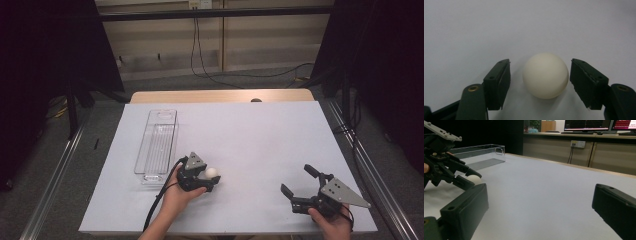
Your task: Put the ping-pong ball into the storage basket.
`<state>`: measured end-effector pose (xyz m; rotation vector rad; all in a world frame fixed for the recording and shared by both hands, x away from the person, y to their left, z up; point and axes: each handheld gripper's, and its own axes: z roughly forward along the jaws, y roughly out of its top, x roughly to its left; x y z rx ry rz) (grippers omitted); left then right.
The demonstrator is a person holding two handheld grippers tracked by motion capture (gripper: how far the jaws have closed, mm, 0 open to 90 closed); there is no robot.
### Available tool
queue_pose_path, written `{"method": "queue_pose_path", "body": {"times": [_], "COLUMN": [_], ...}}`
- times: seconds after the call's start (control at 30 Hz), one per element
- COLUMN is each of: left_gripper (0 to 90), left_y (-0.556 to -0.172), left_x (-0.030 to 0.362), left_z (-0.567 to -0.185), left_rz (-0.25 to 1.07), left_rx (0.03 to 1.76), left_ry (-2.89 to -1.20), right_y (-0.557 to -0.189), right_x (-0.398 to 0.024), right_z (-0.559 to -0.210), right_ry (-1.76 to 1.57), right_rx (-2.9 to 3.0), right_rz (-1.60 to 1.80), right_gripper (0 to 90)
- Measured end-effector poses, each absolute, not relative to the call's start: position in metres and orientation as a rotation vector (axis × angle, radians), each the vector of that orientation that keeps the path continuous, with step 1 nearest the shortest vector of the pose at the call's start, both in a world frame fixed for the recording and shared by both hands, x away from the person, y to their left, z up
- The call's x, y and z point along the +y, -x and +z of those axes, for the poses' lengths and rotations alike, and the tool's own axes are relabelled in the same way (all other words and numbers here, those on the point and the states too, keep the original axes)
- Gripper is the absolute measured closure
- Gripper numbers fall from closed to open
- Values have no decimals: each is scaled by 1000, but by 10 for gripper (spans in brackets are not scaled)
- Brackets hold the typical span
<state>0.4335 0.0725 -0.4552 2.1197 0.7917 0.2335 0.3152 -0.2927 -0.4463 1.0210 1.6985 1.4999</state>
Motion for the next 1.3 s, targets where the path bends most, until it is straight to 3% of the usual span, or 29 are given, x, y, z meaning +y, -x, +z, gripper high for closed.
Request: {"method": "queue_pose_path", "body": {"times": [1.3], "left_gripper": [509], "left_y": [-435], "left_x": [72], "left_z": [-455], "left_rz": [194], "left_rx": [809], "left_ry": [-2155], "right_y": [-315], "right_x": [-293], "right_z": [-447], "right_ry": [-1016], "right_rx": [1702], "right_rz": [1496], "right_gripper": [3]}}
